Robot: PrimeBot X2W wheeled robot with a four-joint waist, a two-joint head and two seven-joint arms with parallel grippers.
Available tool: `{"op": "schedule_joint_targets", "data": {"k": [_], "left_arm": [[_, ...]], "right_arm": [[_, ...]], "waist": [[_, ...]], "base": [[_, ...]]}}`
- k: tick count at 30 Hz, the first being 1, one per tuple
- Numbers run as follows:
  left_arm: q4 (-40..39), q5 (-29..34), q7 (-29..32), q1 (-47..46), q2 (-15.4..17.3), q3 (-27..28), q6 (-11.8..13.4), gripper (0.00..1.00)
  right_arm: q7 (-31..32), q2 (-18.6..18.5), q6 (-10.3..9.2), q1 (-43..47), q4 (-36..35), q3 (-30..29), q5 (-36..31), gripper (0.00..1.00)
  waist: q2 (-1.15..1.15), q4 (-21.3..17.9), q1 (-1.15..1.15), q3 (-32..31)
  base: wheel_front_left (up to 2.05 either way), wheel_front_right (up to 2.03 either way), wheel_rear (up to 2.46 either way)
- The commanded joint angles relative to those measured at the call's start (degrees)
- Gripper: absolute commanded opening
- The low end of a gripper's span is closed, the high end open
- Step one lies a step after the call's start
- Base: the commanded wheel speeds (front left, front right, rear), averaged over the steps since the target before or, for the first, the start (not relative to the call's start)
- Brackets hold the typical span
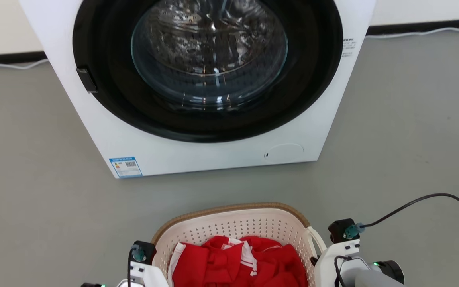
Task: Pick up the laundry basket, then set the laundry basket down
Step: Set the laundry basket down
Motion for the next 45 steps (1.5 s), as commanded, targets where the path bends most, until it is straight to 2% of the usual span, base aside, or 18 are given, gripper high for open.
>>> {"op": "schedule_joint_targets", "data": {"k": [1, 10, 30, 45], "left_arm": [[1.88, 0.55, -0.28, -1.80, 5.18, 0.24, 0.98, 0.00], [1.87, 1.01, -2.56, -3.83, 6.70, -0.25, -0.05, 0.00], [1.15, 2.20, -8.70, -11.67, 12.28, -1.26, -2.63, 0.00], [-0.28, 2.80, -14.43, -17.19, 15.12, -2.02, -3.35, 0.00]], "right_arm": [[-1.62, -3.04, -0.32, -1.81, 0.77, 0.16, -0.45, 0.00], [-4.50, -3.04, -0.32, -3.76, 0.85, -0.29, -0.21, 0.00], [-10.65, -3.04, -0.32, -11.39, 1.63, -0.91, 1.91, 0.00], [-15.88, -3.04, -0.32, -16.44, 2.78, 0.69, 3.67, 0.00]], "waist": [[0.00, 0.04, 0.00, 1.04], [0.00, 0.59, 0.00, 6.72], [0.00, 1.91, 0.00, 24.04], [0.00, 2.34, 0.00, 33.57]], "base": [[0.00, 0.00, 0.00], [0.00, 0.00, 0.00], [0.00, 0.00, 0.00], [0.00, 0.00, 0.00]]}}
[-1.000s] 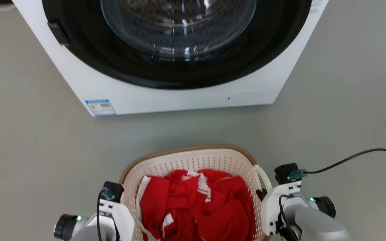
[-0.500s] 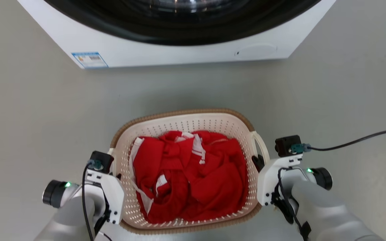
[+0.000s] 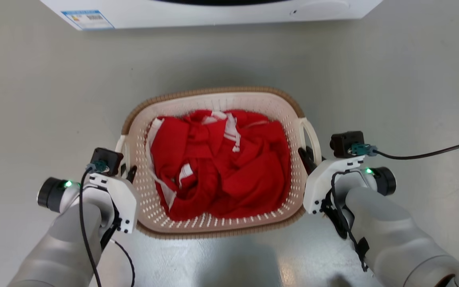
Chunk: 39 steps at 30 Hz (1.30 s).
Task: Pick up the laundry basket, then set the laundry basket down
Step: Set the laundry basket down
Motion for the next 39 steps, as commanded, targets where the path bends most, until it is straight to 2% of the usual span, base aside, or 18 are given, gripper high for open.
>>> {"op": "schedule_joint_targets", "data": {"k": [1, 8, 15, 26, 39], "left_arm": [[2.58, 1.20, -0.32, 0.18, 7.40, 0.28, 0.72, 0.00], [2.46, 1.69, -5.36, -1.93, 8.07, 0.54, 0.69, 0.00], [1.71, 2.32, -7.15, -3.70, 8.92, 1.75, 0.77, 0.00], [-4.08, 6.05, -7.25, -4.78, 11.47, 6.32, 1.19, 0.00], [-5.84, 11.14, -7.25, -4.03, 11.32, 11.35, 1.13, 0.00]], "right_arm": [[-1.61, -4.12, -0.41, 0.43, 2.28, -0.07, 0.43, 0.00], [-5.16, -4.12, -0.41, -1.98, 3.20, -0.57, 1.23, 0.00], [-6.18, -4.12, -0.41, -4.86, 3.78, -2.82, -0.38, 0.00], [-6.21, -4.12, -0.41, -6.77, 3.09, -12.07, -8.89, 0.00], [-6.21, -4.12, -0.41, -3.56, -0.18, -23.26, -19.89, 0.00]], "waist": [[0.00, 0.09, 0.00, 1.16], [0.00, 0.46, 0.00, 5.39], [0.00, 0.64, 0.00, 8.92], [0.00, 0.48, 0.00, 12.92], [0.00, 0.64, 0.00, 14.77]], "base": [[0.00, 0.00, 0.00], [0.00, 0.00, 0.00], [0.00, 0.00, 0.00], [0.00, 0.00, 0.00], [0.00, 0.00, 0.00]]}}
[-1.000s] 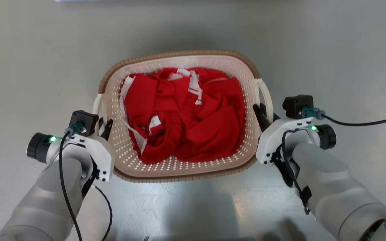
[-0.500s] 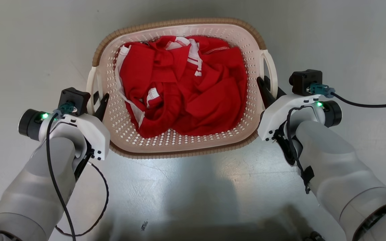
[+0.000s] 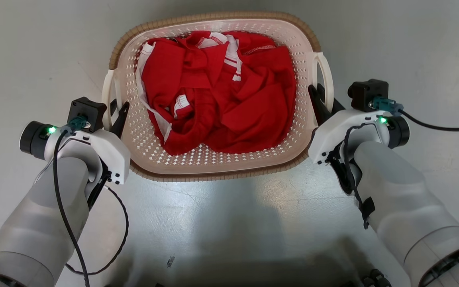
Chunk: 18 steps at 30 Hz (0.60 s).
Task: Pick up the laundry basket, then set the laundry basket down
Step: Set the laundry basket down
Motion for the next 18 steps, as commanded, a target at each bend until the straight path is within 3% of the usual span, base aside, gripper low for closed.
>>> {"op": "schedule_joint_targets", "data": {"k": [1, 18], "left_arm": [[2.40, 1.55, -0.09, 2.40, 7.18, 1.53, 0.79, 0.00], [1.62, 5.96, -0.09, 4.14, 5.72, 4.99, 0.51, 0.00]], "right_arm": [[-1.27, -4.51, -0.86, 3.69, 0.61, -2.13, -1.29, 0.00], [-1.27, -4.51, -0.86, 6.52, -1.78, -7.77, -7.30, 0.00]], "waist": [[0.00, 0.06, 0.00, 0.12], [0.00, 0.42, 0.00, 0.15]], "base": [[0.00, 0.00, 0.00], [0.00, 0.00, 0.00]]}}
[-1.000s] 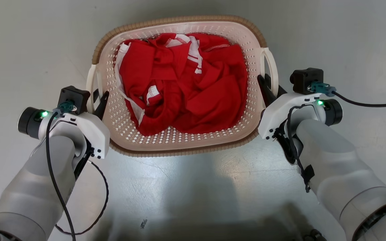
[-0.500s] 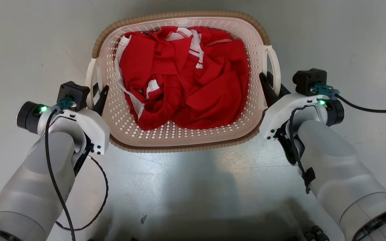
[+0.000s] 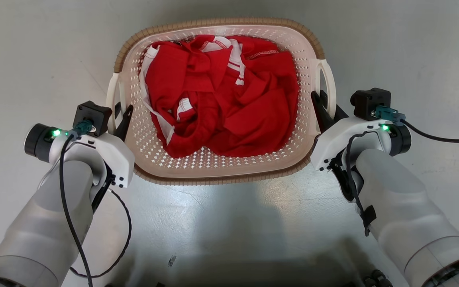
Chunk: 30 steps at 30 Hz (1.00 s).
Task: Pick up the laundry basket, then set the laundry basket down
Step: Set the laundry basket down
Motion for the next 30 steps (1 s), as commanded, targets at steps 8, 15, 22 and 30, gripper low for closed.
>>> {"op": "schedule_joint_targets", "data": {"k": [8, 15, 22, 30], "left_arm": [[1.71, 2.50, -0.09, 3.34, 6.31, 2.23, 0.41, 0.00], [-0.59, 2.11, -0.09, 4.33, 6.01, 3.02, 0.29, 1.00], [-3.71, 0.59, -0.09, 5.36, 6.37, 2.08, 0.27, 1.00], [-6.54, -0.80, -0.09, 6.06, 7.29, 1.34, 0.26, 1.00]], "right_arm": [[-1.21, -4.37, -0.86, 3.48, 0.49, -1.08, -0.87, 0.00], [-1.21, -4.37, -0.86, 3.35, 0.78, -0.79, -1.25, 1.00], [-1.21, -4.37, -0.86, 3.76, -0.18, 0.31, -0.76, 1.00], [-1.22, -4.37, -0.86, 4.19, -1.12, 1.86, 0.49, 1.00]], "waist": [[0.00, 0.13, 0.00, -0.05], [0.00, 0.32, 0.00, -0.20], [0.00, 0.61, 0.00, -0.82], [0.00, 0.60, 0.00, -1.37]], "base": [[0.00, 0.00, 0.00], [0.00, 0.00, 0.00], [0.00, 0.00, 0.00], [0.00, 0.00, 0.00]]}}
